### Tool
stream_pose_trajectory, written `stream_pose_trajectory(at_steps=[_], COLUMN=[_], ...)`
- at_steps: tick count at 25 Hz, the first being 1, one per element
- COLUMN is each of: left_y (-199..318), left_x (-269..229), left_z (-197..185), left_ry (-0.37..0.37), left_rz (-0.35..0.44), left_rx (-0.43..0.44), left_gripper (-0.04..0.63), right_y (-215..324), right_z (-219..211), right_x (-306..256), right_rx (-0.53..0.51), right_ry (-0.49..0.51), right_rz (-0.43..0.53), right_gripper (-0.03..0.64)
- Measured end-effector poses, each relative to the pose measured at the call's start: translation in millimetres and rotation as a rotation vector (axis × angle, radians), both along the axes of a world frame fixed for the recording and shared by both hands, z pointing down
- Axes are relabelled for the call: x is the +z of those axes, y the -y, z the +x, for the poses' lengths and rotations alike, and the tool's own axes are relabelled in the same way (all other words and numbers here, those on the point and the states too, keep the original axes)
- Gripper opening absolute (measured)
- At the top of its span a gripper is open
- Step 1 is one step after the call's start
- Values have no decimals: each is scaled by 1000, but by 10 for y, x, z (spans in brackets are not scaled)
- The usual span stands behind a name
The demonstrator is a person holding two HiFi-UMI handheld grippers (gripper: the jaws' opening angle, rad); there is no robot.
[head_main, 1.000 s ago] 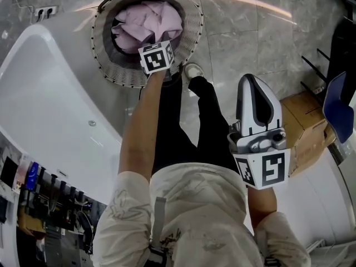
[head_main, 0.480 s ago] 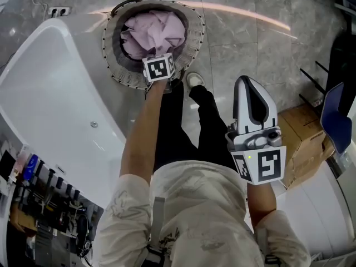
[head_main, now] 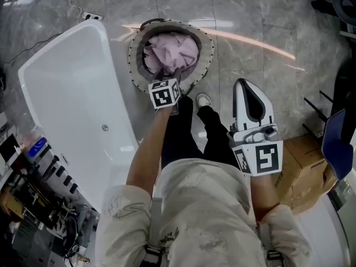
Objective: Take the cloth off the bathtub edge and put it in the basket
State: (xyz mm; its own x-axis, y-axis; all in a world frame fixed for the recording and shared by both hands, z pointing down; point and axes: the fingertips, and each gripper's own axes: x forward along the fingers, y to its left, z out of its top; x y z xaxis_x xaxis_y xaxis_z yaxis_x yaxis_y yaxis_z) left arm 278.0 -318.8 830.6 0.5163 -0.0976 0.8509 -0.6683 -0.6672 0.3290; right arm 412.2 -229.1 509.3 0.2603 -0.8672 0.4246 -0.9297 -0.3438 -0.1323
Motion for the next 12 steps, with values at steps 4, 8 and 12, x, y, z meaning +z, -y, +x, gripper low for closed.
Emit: stream_pose_trajectory(at_steps=[4,8,12], left_y=[34,-14,-132], left_x=[-664,-1379,-2113], left_z=[-17,-80,-192], left_ry=[-93,-186,-282], left_rz=[80,156,235], left_rx=[-63,-127,-173], left_gripper=[247,247,245], right_y=[-3,-37,-79], right_z=[-27,-90,-175], right_x=[-278,-535,-806], right_rx=[-46,-100,-137], right_ry=[-20,-38,-37], right_rz=[56,102,162], right_gripper=[-11,-11,-11])
